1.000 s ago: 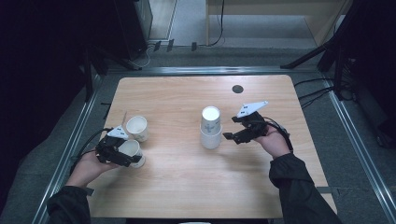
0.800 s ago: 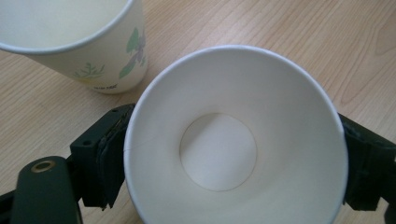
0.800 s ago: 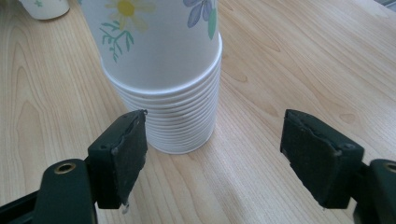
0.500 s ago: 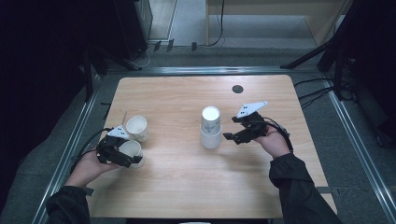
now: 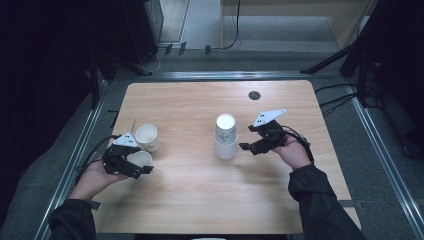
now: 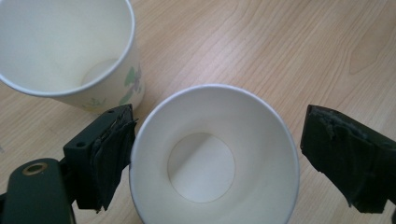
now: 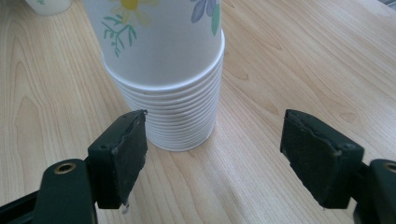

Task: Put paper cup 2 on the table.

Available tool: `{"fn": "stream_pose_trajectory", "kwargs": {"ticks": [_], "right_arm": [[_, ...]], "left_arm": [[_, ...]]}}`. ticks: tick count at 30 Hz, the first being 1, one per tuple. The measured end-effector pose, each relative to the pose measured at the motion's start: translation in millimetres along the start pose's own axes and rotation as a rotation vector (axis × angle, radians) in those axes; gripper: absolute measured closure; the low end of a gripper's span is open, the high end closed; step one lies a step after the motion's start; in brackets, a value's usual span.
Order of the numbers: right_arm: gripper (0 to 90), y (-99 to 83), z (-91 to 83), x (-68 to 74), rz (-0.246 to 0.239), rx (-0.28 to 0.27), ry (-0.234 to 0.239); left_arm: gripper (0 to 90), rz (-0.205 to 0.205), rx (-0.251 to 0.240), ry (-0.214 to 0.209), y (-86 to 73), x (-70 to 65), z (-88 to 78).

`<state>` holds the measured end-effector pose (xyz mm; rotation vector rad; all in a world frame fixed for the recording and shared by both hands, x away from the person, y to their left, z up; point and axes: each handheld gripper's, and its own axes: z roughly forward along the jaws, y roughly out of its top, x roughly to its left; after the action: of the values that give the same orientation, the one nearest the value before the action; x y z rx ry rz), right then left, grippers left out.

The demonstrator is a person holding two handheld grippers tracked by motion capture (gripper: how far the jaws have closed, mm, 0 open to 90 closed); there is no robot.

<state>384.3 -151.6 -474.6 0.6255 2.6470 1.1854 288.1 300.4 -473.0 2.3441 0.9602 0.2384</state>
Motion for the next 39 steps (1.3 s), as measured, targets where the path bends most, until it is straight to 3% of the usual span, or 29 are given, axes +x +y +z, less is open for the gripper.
{"fn": "stream_pose_trajectory", "kwargs": {"ticks": [7, 15, 23, 39], "right_arm": [[23.0, -0.5, -0.8, 0.2, 0.003, 0.002, -0.002], [23.0, -3.4, -3.2, 0.5, 0.006, 0.002, -0.007], [23.0, -10.2, -8.1, 5.9, 0.012, 0.004, -0.007], [23.0, -29.5, -23.1, 17.4, 0.024, 0.019, -0.027]], "left_arm": [[10.4, -0.013, -0.035, -0.001, 2.9, 0.6, -5.1], [10.5, -0.02, -0.107, -0.006, 15.4, -4.3, -13.0], [10.5, 0.017, -0.129, -0.069, 35.4, -13.9, -7.3], [11.5, 0.065, -0.134, -0.13, 70.8, -24.7, 12.3]]}}
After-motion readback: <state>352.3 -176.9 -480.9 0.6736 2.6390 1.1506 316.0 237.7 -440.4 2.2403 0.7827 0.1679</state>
